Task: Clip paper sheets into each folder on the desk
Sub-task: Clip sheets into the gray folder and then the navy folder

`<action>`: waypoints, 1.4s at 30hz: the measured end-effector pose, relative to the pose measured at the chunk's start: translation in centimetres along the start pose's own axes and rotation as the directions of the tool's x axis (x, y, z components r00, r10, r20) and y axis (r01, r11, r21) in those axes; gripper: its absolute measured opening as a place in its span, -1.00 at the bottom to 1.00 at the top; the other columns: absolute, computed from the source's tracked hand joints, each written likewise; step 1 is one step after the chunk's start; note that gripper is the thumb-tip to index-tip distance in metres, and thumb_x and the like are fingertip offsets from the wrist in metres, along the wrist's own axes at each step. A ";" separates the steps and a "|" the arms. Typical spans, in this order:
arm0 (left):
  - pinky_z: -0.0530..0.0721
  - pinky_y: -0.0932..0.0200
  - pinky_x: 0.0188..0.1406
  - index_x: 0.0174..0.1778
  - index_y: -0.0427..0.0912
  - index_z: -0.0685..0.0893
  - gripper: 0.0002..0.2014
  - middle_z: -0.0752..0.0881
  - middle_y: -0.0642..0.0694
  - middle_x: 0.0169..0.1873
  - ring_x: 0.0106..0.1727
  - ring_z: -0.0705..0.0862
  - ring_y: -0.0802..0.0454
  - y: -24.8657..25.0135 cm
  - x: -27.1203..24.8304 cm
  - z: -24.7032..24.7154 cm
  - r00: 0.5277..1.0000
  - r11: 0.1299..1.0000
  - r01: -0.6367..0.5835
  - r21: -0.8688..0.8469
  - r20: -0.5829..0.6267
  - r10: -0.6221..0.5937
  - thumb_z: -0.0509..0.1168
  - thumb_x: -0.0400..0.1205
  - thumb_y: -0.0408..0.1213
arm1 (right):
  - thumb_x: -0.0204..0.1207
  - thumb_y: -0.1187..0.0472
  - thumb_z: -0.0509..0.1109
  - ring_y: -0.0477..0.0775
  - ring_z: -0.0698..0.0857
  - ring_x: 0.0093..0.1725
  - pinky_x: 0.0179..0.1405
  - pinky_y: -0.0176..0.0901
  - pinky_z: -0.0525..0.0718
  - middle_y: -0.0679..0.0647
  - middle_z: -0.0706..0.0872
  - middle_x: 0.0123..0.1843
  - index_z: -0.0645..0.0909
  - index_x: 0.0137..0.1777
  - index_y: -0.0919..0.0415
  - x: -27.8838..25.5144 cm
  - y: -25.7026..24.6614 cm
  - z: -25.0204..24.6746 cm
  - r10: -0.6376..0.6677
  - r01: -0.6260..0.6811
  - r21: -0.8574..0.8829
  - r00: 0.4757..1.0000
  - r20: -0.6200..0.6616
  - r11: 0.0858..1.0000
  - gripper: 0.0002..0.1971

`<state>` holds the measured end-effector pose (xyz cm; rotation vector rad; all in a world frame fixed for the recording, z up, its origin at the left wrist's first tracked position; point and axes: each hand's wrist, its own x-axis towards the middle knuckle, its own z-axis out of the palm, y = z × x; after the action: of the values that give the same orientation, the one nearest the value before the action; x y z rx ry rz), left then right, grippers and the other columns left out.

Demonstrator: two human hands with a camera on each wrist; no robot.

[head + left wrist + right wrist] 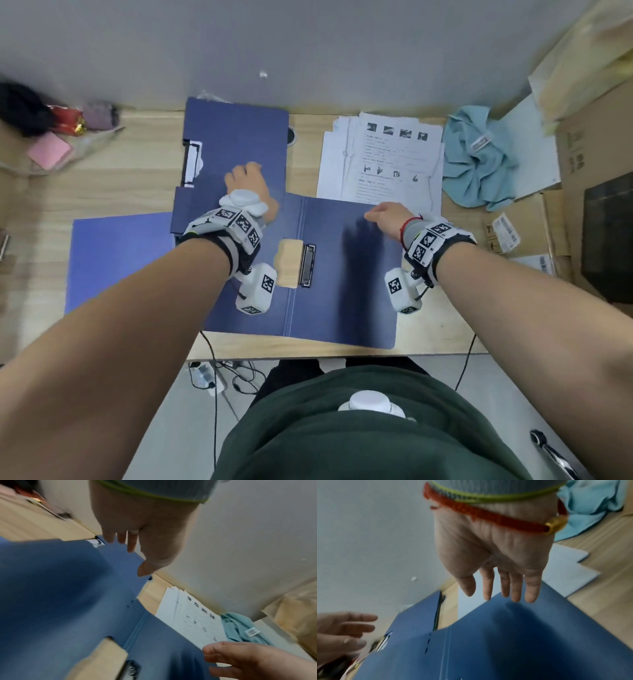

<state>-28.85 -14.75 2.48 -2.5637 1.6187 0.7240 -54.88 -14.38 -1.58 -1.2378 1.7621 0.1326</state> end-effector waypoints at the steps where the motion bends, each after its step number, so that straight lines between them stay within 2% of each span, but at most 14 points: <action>1: 0.50 0.03 0.17 0.50 -0.14 0.44 -0.40 0.52 -0.21 0.42 0.43 0.49 -0.21 2.1 0.7 0.4 0.998 0.999 -0.033 0.002 0.061 0.033 0.36 0.52 -0.47 | 0.59 0.12 0.35 0.15 0.62 0.03 0.15 -0.08 0.55 0.15 0.66 -0.05 0.68 -0.04 0.20 0.6 0.7 -1.8 0.024 -0.023 0.024 0.998 -0.055 0.999 -0.84; 3: 0.54 0.13 0.12 0.50 -0.12 0.45 -0.43 0.62 -0.14 0.35 0.29 0.64 -0.18 3.9 1.2 1.2 0.980 0.998 -0.057 -0.017 0.188 0.060 0.37 0.54 -0.39 | 0.58 0.18 0.36 0.26 0.67 0.08 0.09 -0.06 0.55 0.31 0.69 -0.02 0.67 -0.01 0.29 1.1 1.5 -3.9 0.074 -0.068 0.062 0.992 -0.099 0.996 -0.83; 4: 0.60 0.09 0.19 0.51 -0.06 0.44 -0.41 0.65 -0.08 0.32 0.21 0.68 -0.16 5.4 1.9 2.2 0.967 0.998 -0.066 -0.009 0.248 0.066 0.38 0.52 -0.31 | 0.59 0.19 0.36 0.30 0.66 0.20 0.15 -0.06 0.55 0.36 0.71 0.14 0.67 0.16 0.38 1.7 2.1 -5.4 0.122 -0.113 0.079 0.986 -0.114 0.990 -0.73; 6: 0.66 -0.02 0.21 0.49 0.10 0.41 -0.35 0.69 0.04 0.26 0.11 0.71 -0.10 7.3 2.4 3.8 0.943 0.998 -0.055 0.007 0.328 0.050 0.37 0.43 -0.11 | 0.62 0.16 0.36 0.29 0.60 0.35 0.25 -0.08 0.52 0.28 0.63 0.37 0.53 0.42 0.40 2.8 3.1 -7.1 0.194 -0.179 0.112 0.971 -0.137 0.977 -0.56; 8: 0.67 0.01 0.18 0.48 0.16 0.41 -0.32 0.71 0.08 0.23 0.10 0.72 -0.05 8.8 3.0 5.3 0.935 0.998 -0.062 0.005 0.350 0.056 0.35 0.37 -0.03 | 0.58 0.14 0.38 0.27 0.62 0.29 0.15 -0.13 0.49 0.26 0.61 0.31 0.44 0.49 0.42 4.3 4.2 -7.8 0.251 -0.230 0.144 0.957 -0.144 0.962 -0.46; 10: 0.69 0.03 0.16 0.52 0.11 0.37 -0.30 0.71 0.06 0.21 0.09 0.73 -0.06 10.9 3.5 6.1 0.922 0.996 -0.087 0.025 0.381 0.071 0.35 0.41 -0.04 | 0.55 0.15 0.40 0.27 0.62 0.30 0.08 -0.18 0.44 0.29 0.60 0.34 0.37 0.53 0.44 6.0 5.2 -8.3 0.307 -0.276 0.190 0.939 -0.156 0.942 -0.39; 14: 0.72 -0.11 0.14 0.52 -0.13 0.30 -0.20 0.72 -0.11 0.02 -0.01 0.74 -0.16 13.3 4.7 8.1 0.877 0.999 -0.051 -0.004 0.478 0.047 0.38 0.35 -0.05 | 0.53 0.16 0.42 0.29 0.56 0.43 0.19 -0.12 0.50 0.28 0.50 0.51 0.30 0.58 0.37 8.0 6.2 -7.9 0.380 -0.323 0.294 0.910 -0.163 0.899 -0.34; 17: 0.68 -0.13 0.19 0.53 -0.18 0.28 -0.17 0.62 -0.10 0.11 0.06 0.67 -0.18 14.2 5.1 9.2 0.876 1.000 -0.013 -0.023 0.482 0.023 0.44 0.37 -0.02 | 0.48 0.12 0.43 0.30 0.56 0.42 0.07 -0.15 0.44 0.29 0.45 0.53 0.31 0.58 0.35 9.4 6.4 -7.5 0.399 -0.338 0.297 0.901 -0.172 0.893 -0.29; 23: 0.66 -0.13 0.22 0.52 -0.13 0.35 -0.02 0.68 -0.14 0.22 0.14 0.68 -0.21 14.3 7.2 10.8 0.882 0.989 0.098 -0.113 0.469 -0.034 0.48 0.17 0.14 | 0.32 0.02 0.45 0.30 0.64 0.22 -0.08 -0.12 0.49 0.25 0.54 0.38 0.44 0.44 0.31 10.3 6.7 -7.1 0.398 -0.339 0.302 0.903 -0.159 0.891 -0.30; 26: 0.63 -0.03 0.22 0.49 -0.13 0.45 -0.27 0.66 -0.10 0.24 0.15 0.66 -0.15 14.6 7.0 10.5 0.856 0.972 0.128 -0.196 0.516 -0.009 0.54 0.42 -0.03 | 0.07 -0.07 0.39 0.25 0.68 0.18 0.01 -0.11 0.64 0.18 0.61 0.34 0.52 0.40 0.17 11.5 7.3 -6.8 0.376 -0.303 0.347 0.911 -0.166 0.888 -0.21; 29: 0.54 0.12 0.02 0.34 -0.20 0.62 -0.61 0.71 -0.12 0.18 -0.01 0.61 -0.07 14.9 6.9 11.0 0.822 0.979 0.014 -0.204 0.560 0.105 0.43 0.60 -0.22 | 0.14 0.03 0.46 0.19 0.74 0.12 0.17 0.01 0.72 0.11 0.75 0.20 0.60 0.32 0.13 11.4 7.0 -6.8 0.310 -0.227 0.393 0.937 -0.161 0.891 -0.35; 34: 0.60 0.04 0.11 0.32 -0.26 0.62 -0.71 0.71 -0.24 0.23 0.11 0.67 -0.19 14.9 6.5 10.5 0.861 0.961 -0.065 -0.269 0.471 0.190 0.21 0.70 -0.30 | 0.39 0.34 0.52 0.05 0.70 0.08 0.11 -0.17 0.62 -0.01 0.72 0.11 0.60 0.32 0.23 10.4 6.5 -7.6 0.284 -0.122 0.528 0.929 -0.237 0.840 -0.54; 39: 0.47 0.19 0.16 0.52 -0.21 0.49 -0.60 0.62 -0.19 0.41 0.39 0.60 -0.18 15.4 7.0 8.4 0.894 0.892 -0.077 -0.444 0.365 0.260 0.18 0.73 -0.35 | 0.30 0.37 0.51 0.17 0.80 0.03 0.10 0.02 0.76 0.00 0.81 -0.06 0.73 -0.06 0.14 9.0 4.6 -9.7 0.254 0.003 0.694 0.929 -0.268 0.720 -0.78; 42: 0.42 0.42 -0.01 0.50 -0.24 0.51 -0.60 0.65 -0.17 0.36 0.30 0.62 -0.10 15.7 7.3 6.0 0.928 0.826 -0.102 -0.554 0.247 0.280 0.17 0.72 -0.42 | 0.21 0.40 0.52 0.11 0.78 -0.06 0.01 -0.04 0.76 -0.05 0.80 -0.11 0.70 -0.23 0.11 8.0 2.2 -10.9 0.197 0.107 0.716 0.924 -0.328 0.690 -0.80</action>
<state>-41.97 -26.58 -2.31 -2.4073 1.7703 1.7349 -63.75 -24.79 -2.31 -0.6367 1.8816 -0.7796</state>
